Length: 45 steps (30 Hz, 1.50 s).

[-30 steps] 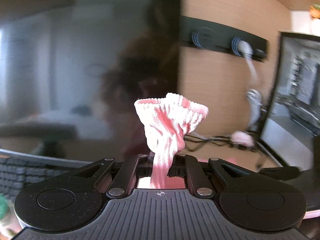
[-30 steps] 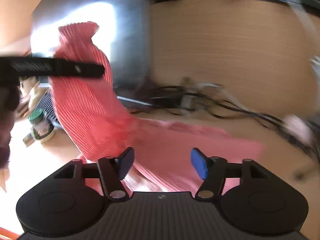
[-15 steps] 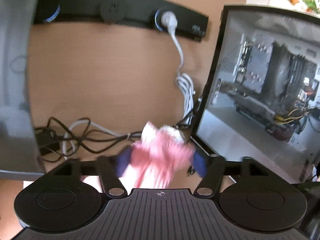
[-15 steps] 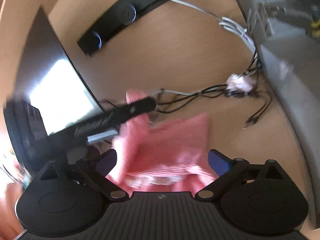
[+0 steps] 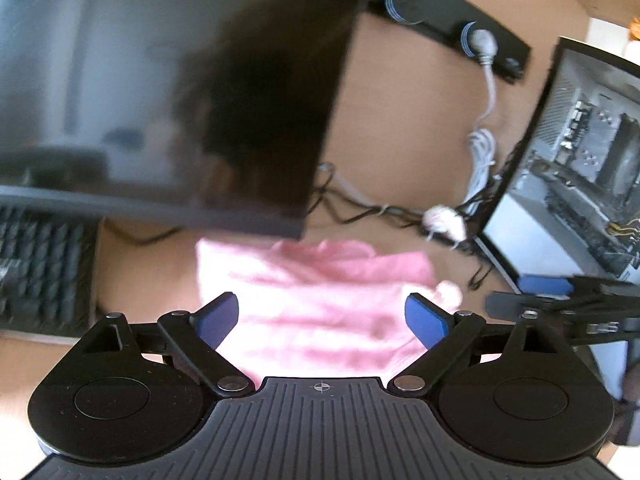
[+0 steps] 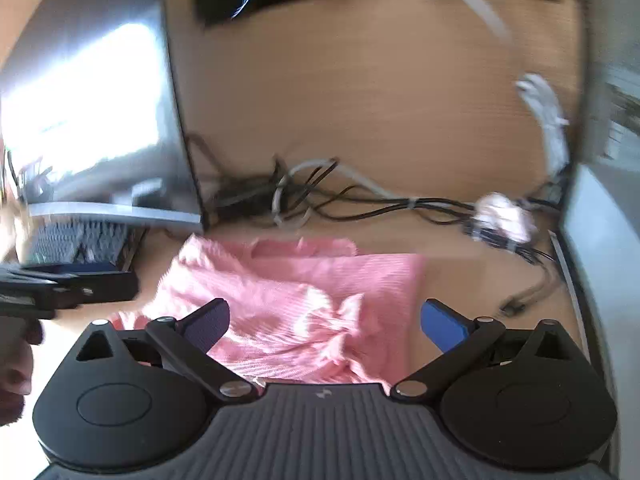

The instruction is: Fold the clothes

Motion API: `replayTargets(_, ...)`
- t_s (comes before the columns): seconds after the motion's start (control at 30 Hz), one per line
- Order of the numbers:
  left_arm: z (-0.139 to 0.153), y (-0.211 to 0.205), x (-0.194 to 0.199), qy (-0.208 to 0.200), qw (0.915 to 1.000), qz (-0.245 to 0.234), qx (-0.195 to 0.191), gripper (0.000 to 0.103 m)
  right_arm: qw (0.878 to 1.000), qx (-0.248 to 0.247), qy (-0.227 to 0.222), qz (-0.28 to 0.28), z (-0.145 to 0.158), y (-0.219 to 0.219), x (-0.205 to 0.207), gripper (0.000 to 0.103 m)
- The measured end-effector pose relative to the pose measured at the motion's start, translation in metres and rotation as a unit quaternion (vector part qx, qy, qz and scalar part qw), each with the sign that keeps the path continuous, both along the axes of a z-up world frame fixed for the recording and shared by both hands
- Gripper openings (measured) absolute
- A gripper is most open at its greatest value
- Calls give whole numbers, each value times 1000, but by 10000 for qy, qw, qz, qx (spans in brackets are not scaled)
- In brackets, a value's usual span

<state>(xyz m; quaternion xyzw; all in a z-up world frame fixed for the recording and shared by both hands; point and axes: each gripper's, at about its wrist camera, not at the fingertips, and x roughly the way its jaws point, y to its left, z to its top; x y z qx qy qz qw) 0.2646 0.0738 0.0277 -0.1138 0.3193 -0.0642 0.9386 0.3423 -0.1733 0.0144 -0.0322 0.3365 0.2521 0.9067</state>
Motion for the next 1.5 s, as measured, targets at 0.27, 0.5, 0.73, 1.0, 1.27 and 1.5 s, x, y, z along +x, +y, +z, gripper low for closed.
replayTargets(0.27,-7,6,9,81,9994,-333,-112,96,9991,-370,-101,175,-2,28,50,9)
replayTargets(0.5,-47,-7,66,591,9964,-603,-2,98,9926,-1196,-117,161,-29,22,74,21)
replayTargets(0.73,-59,2,67,899,9945,-522,95,98,9991,-360,-221,97,1,9,85,50)
replayTargets(1.0,-44,39,26,1130,9926,265,-354,98,9955,-828,391,253,-48,59,145,36)
replayTargets(1.27,-38,62,-15,1247,9882,785,-408,98,9958,-657,450,451,-55,62,152,7)
replayTargets(1.5,-23,85,-19,1034,9884,816,-755,98,9962,-69,-303,812,24,11,36,6)
